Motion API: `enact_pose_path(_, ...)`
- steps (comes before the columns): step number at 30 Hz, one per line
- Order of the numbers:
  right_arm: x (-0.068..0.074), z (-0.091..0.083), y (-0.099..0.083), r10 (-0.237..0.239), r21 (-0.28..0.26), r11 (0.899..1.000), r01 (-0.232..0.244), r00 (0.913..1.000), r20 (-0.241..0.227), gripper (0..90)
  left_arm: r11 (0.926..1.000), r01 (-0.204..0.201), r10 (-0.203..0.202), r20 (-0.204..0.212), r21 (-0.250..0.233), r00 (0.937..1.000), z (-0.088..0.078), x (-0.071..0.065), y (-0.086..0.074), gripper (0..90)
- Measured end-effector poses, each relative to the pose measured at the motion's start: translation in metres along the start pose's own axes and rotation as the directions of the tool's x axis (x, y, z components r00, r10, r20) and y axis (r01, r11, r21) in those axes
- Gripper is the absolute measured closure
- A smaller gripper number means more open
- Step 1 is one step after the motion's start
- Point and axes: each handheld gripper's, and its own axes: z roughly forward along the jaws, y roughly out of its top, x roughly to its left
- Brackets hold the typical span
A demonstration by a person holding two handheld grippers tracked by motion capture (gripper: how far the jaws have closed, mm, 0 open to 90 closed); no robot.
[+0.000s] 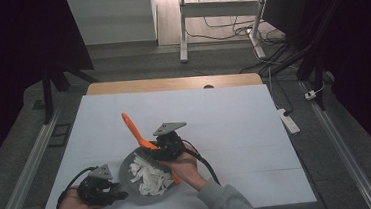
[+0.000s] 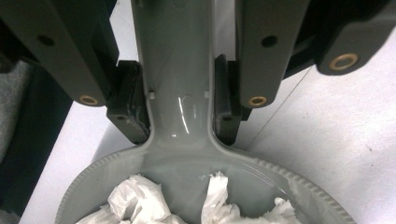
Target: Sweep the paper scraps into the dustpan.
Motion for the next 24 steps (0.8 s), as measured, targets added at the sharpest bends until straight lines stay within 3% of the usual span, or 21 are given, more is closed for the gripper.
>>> enact_pose_path(3, -0.011, -0.012, 0.008, 0.006, -0.04, 0.999, -0.005, 0.9992, 0.04, 69.6, 1.0, -0.001, 0.001, 0.001, 0.003, 1.0, 0.0, 0.0, 0.0, 61.0)
enact_pose_path(8, -0.037, -0.019, 0.012, 0.012, -0.026, 1.0, -0.009, 0.9903, 0.138, 69.6, 1.0, 0.001, -0.001, 0.003, 0.002, 1.0, 0.0, 0.0, 0.0, 61.0)
enact_pose_path(15, -0.065, 0.002, 0.004, 0.037, 0.053, 0.997, -0.049, 0.9787, 0.202, 69.6, 1.0, 0.002, -0.002, 0.004, 0.001, 1.0, 0.001, 0.001, 0.0, 61.0)
enact_pose_path(19, -0.063, 0.018, 0.001, 0.038, 0.089, 0.994, -0.056, 0.9799, 0.196, 69.6, 1.0, -0.002, 0.002, 0.007, 0.005, 1.0, 0.001, 0.001, 0.0, 61.0)
enact_pose_path(24, -0.045, 0.028, 0.003, -0.005, 0.128, 0.992, -0.018, 0.9846, 0.175, 69.6, 1.0, 0.001, -0.001, 0.006, 0.004, 1.0, 0.001, 0.001, 0.0, 61.0)
